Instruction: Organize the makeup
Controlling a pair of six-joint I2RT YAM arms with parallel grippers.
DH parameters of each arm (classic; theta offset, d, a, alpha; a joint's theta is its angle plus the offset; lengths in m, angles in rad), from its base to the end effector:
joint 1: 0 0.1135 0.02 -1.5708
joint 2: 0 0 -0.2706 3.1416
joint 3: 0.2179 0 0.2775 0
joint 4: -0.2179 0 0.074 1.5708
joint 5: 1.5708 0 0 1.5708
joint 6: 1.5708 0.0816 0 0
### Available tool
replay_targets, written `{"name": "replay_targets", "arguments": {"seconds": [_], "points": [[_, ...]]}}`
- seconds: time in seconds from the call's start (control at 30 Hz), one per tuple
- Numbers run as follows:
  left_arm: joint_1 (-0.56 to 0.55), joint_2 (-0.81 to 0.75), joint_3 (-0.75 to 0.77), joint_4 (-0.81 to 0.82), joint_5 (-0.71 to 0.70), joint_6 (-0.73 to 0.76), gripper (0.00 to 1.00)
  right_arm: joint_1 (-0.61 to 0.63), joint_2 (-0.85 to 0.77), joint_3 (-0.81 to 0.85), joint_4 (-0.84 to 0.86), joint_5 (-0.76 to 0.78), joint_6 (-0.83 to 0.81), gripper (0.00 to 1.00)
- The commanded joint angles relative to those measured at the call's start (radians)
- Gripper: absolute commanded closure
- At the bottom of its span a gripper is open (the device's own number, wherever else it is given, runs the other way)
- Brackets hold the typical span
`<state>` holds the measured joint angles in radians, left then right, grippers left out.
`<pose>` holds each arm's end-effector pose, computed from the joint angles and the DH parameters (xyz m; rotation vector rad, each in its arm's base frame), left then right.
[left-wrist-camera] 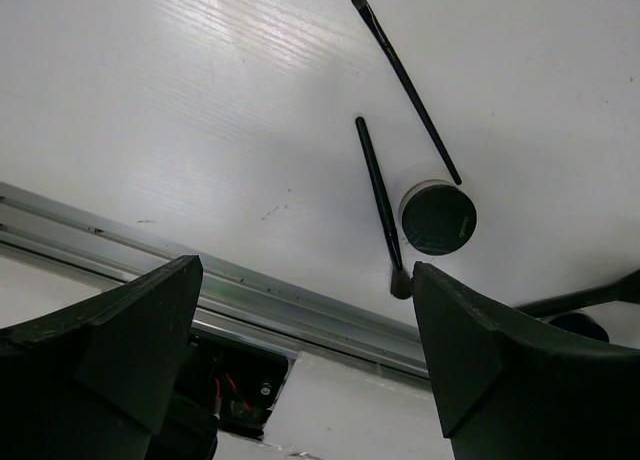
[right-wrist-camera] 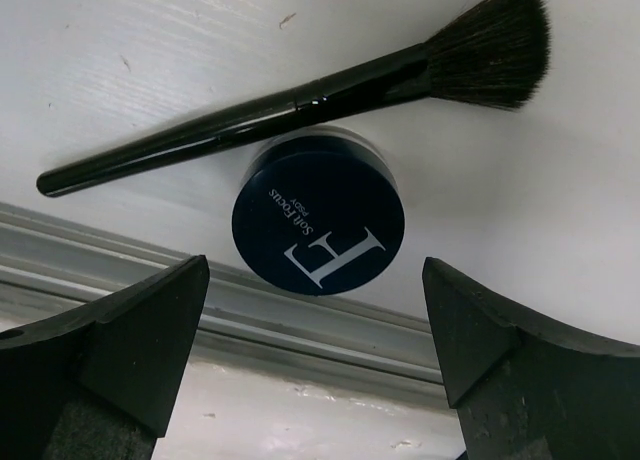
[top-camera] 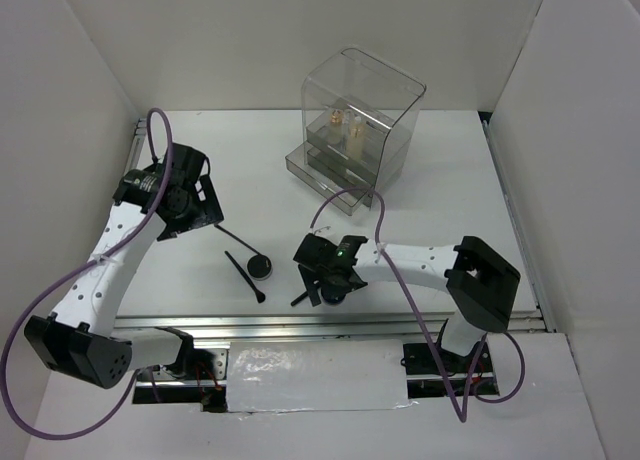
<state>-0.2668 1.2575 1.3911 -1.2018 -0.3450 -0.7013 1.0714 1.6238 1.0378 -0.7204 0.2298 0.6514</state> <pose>0.2675 -0.0445 0.3343 -0.6585 2.4561 0.0883 0.1760 0.2837 0.1357 -0.5408 2.7431 0.0719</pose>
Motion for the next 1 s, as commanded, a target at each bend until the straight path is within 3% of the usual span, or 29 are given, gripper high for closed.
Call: {"name": "replay_targets", "arguments": {"seconds": [0.0, 0.27, 0.37, 0.47, 0.6, 0.87, 0.97], "points": [[0.003, -0.036, -0.01, -0.009, -0.014, 0.04, 0.01, 0.013, 0.005, -0.004, 0.056, 0.065, 0.037, 0.05], [0.003, -0.04, -0.026, 0.024, 0.026, 0.077, 0.01, 0.013, 0.054, -0.039, 0.154, 0.085, 0.019, 0.09], [0.003, -0.027, -0.011, 0.025, 0.032, 0.086, 0.0, 0.013, 0.074, -0.032, 0.165, 0.089, 0.021, 0.19], [0.003, -0.018, 0.0, 0.03, 0.043, 0.091, 0.0, 0.013, 0.061, -0.032, 0.174, 0.114, 0.021, 0.42], [0.003, -0.021, -0.012, 0.044, 0.055, 0.094, 0.01, 0.013, 0.018, -0.019, 0.165, 0.12, 0.01, 0.57], [0.005, -0.026, -0.064, 0.076, 0.069, 0.106, 0.01, 0.012, -0.146, 0.171, -0.016, 0.137, 0.001, 0.61], [0.005, -0.026, -0.083, 0.103, 0.092, 0.112, 0.01, -0.016, -0.128, 0.274, -0.037, 0.169, -0.062, 0.61]]}}
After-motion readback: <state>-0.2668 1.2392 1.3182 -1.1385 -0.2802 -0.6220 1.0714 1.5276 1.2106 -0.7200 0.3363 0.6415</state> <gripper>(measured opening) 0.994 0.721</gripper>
